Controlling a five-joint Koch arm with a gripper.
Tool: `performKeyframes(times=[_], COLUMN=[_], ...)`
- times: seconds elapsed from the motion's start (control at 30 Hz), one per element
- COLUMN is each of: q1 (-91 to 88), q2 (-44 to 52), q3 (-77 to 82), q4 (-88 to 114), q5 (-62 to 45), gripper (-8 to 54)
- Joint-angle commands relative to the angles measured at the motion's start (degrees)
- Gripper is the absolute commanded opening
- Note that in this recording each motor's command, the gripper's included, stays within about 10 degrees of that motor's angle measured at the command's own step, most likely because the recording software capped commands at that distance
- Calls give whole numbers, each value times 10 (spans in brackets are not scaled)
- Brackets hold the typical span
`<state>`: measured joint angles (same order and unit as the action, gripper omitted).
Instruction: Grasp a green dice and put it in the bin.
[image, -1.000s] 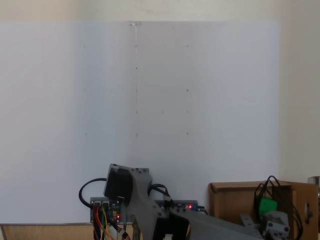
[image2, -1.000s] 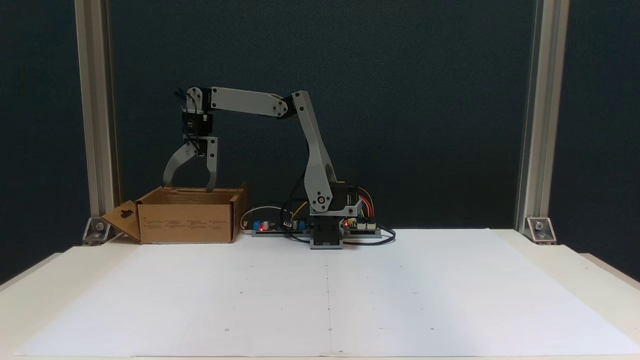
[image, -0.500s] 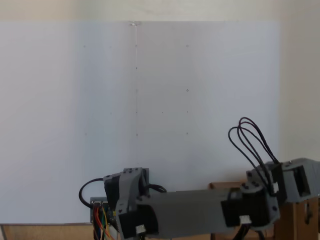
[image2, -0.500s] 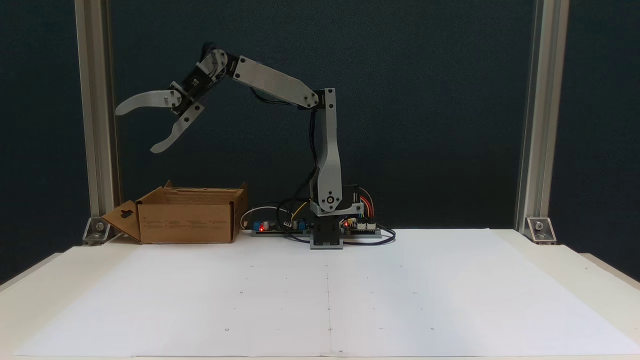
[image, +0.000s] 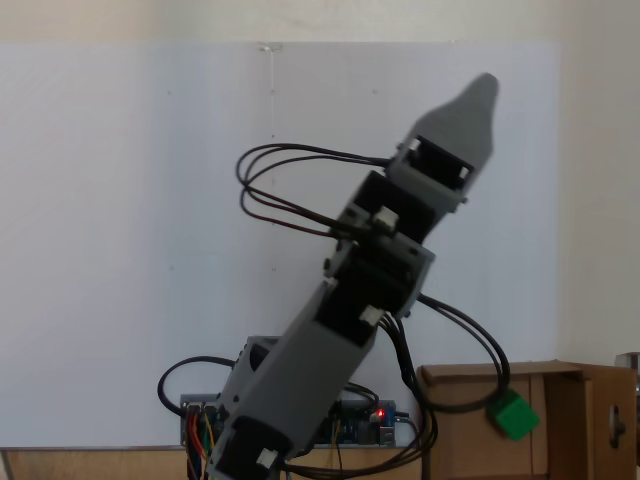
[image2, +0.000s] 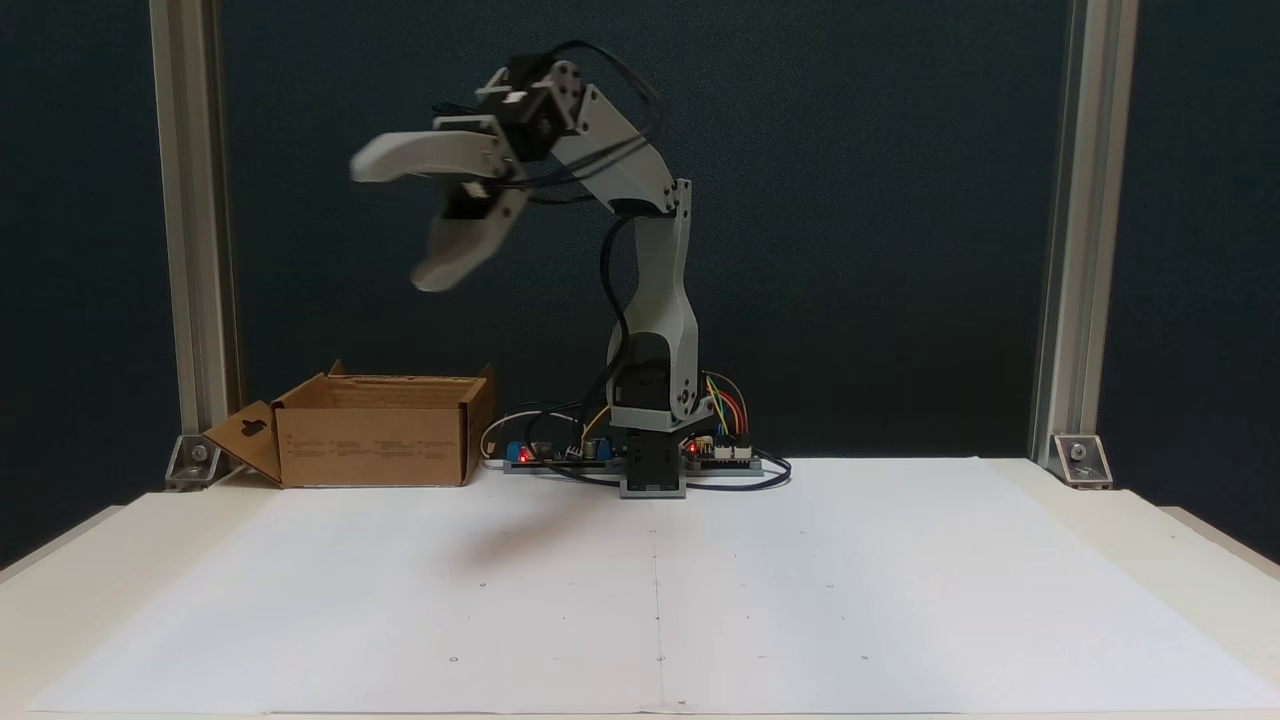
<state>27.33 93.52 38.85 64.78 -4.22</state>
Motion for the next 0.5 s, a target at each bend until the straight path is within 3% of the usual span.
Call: performKeyframes(times=[0.0,0.27,0.47], q1=[-74,-224,-264], q2=[21,26,118], q3=[-4,54,345], q4=[-51,-86,-198], q5=[44,45,38], gripper=[442,441,446])
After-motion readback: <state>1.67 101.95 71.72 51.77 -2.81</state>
